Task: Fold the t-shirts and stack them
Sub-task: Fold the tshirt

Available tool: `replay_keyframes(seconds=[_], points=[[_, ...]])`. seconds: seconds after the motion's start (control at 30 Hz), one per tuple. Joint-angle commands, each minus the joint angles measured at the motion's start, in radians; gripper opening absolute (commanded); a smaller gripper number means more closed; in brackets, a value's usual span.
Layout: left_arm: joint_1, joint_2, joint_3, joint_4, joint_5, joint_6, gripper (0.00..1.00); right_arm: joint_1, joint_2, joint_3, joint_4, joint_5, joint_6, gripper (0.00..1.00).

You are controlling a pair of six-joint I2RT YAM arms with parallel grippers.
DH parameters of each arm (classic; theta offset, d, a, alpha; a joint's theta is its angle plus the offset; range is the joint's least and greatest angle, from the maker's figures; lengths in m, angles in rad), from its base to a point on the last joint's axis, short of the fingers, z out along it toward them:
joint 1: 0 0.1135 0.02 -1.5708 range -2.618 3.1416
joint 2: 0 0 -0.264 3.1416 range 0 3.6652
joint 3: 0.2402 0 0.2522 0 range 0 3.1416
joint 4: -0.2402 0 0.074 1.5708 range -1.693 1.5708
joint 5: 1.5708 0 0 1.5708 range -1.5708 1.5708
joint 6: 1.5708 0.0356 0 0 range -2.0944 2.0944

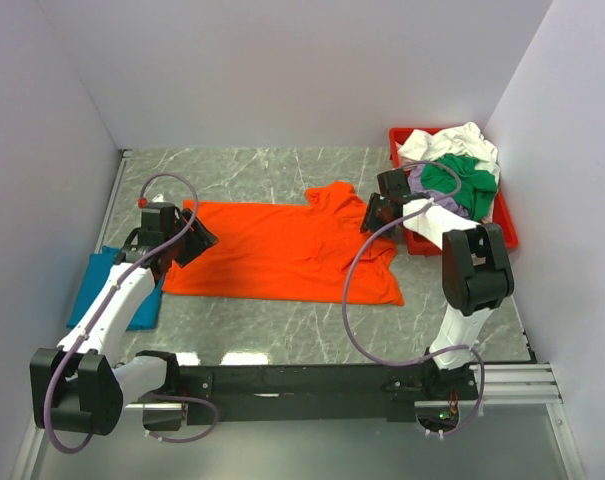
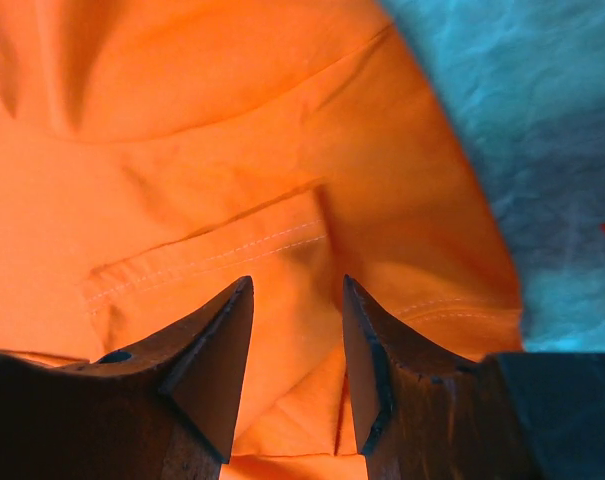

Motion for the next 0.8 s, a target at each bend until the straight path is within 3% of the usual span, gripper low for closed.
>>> replay_keyframes(seconds=[0.0,0.13,0.23,0.27,0.4,0.77], points=[[-0.001,-0.008,0.028,0.003,0.037,0.035,0.63,0.014,0.017,0.03,0.001,-0.006,-0.019,0.48],[-0.001,-0.012,0.017,0.016,0.044,0.032,0.62,0.014,0.04,0.038,-0.005,-0.006,-0.019,0.45],[-0.003,-0.007,0.017,0.017,0.042,0.032,0.62,0.014,0.04,0.044,-0.005,-0.016,-0.024,0.31],[-0.001,-0.008,0.019,0.02,0.041,0.03,0.62,0.016,0.037,0.045,-0.005,-0.016,-0.019,0.22],[-0.003,-0.009,0.014,0.026,0.047,0.027,0.62,0.022,0.02,0.065,-0.011,-0.027,-0.027,0.1],[-0.001,-0.01,0.011,0.023,0.036,0.029,0.62,0.067,0.028,0.122,-0.022,-0.033,-0.062,0.09]])
